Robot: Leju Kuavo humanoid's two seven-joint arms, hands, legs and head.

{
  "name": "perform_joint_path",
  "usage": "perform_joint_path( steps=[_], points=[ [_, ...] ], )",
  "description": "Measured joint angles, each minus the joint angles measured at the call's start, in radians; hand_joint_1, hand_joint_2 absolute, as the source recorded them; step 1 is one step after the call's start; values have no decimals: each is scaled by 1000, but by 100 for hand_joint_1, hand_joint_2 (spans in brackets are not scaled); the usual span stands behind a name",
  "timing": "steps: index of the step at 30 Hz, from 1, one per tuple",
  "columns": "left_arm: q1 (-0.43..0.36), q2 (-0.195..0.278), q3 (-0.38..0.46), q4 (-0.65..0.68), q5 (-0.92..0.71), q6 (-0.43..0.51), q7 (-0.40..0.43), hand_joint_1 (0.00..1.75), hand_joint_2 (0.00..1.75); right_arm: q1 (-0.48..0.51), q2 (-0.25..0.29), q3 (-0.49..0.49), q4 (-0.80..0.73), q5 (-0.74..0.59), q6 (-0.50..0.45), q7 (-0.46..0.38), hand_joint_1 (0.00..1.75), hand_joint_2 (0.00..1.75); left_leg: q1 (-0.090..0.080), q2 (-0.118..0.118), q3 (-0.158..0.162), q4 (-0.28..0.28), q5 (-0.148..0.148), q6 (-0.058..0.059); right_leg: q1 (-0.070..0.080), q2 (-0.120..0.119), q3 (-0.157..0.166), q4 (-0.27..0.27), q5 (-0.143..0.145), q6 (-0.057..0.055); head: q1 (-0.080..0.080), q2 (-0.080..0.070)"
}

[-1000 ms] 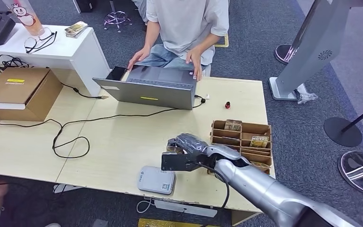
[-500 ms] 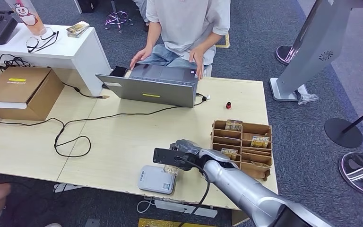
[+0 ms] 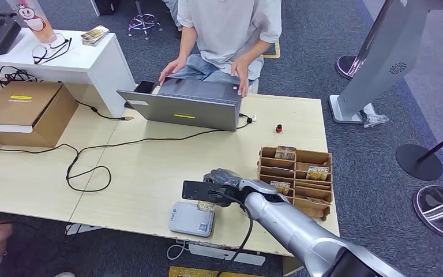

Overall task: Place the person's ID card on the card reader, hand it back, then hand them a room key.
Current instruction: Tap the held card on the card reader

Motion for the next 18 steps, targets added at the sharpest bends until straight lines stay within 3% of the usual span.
perform_joint_path(
  steps=[18],
  points=[
    [-12,-7,0,0,-37,17,55,0,0,62,8,-24,57,60,13,-10,175,175,0,1,1,0,0,0,0,1,0,0,0,0,0,0]
  ],
)
